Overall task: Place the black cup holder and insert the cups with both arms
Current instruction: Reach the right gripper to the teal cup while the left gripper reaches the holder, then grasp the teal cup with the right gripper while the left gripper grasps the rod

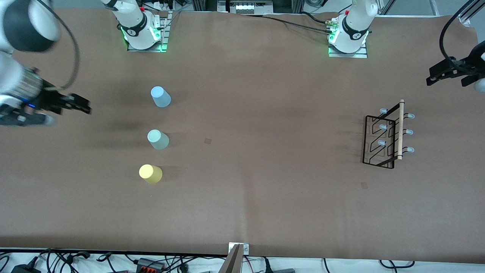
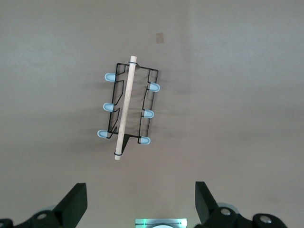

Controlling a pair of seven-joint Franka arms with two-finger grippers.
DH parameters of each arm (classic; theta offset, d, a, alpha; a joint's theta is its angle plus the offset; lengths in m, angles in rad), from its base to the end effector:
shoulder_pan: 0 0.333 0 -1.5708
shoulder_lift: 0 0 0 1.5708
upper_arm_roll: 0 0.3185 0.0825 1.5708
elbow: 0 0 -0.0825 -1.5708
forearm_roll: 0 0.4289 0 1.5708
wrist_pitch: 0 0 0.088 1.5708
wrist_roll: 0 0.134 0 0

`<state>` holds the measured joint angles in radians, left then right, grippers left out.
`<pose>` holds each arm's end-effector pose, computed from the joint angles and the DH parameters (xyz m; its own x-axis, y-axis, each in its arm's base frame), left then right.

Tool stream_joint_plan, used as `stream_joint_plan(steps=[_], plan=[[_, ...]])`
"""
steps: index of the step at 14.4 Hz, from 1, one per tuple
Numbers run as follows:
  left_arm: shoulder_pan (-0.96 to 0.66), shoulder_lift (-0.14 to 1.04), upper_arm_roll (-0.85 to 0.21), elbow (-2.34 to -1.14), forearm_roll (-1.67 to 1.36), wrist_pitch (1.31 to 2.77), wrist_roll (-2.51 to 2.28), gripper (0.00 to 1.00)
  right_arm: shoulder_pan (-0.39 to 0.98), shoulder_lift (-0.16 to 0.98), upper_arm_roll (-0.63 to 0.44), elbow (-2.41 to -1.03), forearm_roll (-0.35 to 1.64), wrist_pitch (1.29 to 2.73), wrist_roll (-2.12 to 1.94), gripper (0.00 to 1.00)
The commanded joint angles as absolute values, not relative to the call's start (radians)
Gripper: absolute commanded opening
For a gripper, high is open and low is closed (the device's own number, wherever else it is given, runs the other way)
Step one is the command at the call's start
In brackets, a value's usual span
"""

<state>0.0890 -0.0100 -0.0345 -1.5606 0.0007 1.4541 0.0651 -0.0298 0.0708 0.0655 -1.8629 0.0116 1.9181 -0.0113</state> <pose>0.5803 0.0317 0.6016 0.9953 -0.0107 -0.0962 -0.0103 -0.9999 0.0052 0.6205 0.0227 0.4345 0.9990 0.0429 -0.0153 0.0427 -0.9990 -0.0157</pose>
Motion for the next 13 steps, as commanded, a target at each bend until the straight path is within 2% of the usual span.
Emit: stream_joint_plan(steps=[1, 4, 8, 10, 13], plan=[[0.095, 0.028, -0.035, -1.543, -0.005, 1.443, 0.057, 1.00, 0.020, 0.064, 0.061, -2.026, 0.023, 2.132, 0.004, 1.00], [0.089, 0.080, -0.035, -1.543, -0.005, 1.440, 0.055, 1.00, 0.067, 0.152, 0.061, -2.054, 0.023, 2.267, 0.060, 1.00], [0.098, 0.240, -0.029, -1.551, 0.003, 1.408, 0.067, 1.00, 0.136, 0.239, 0.060, -2.100, 0.023, 2.428, 0.061, 1.00], [0.112, 0.310, -0.026, -1.566, 0.008, 1.487, 0.069, 1.00, 0.153, 0.265, 0.060, -2.120, 0.023, 2.494, 0.095, 1.00], [0.117, 0.310, -0.026, -1.724, 0.041, 1.737, 0.190, 1.00, 0.190, 0.308, 0.060, -2.123, 0.018, 2.546, 0.167, 1.00]])
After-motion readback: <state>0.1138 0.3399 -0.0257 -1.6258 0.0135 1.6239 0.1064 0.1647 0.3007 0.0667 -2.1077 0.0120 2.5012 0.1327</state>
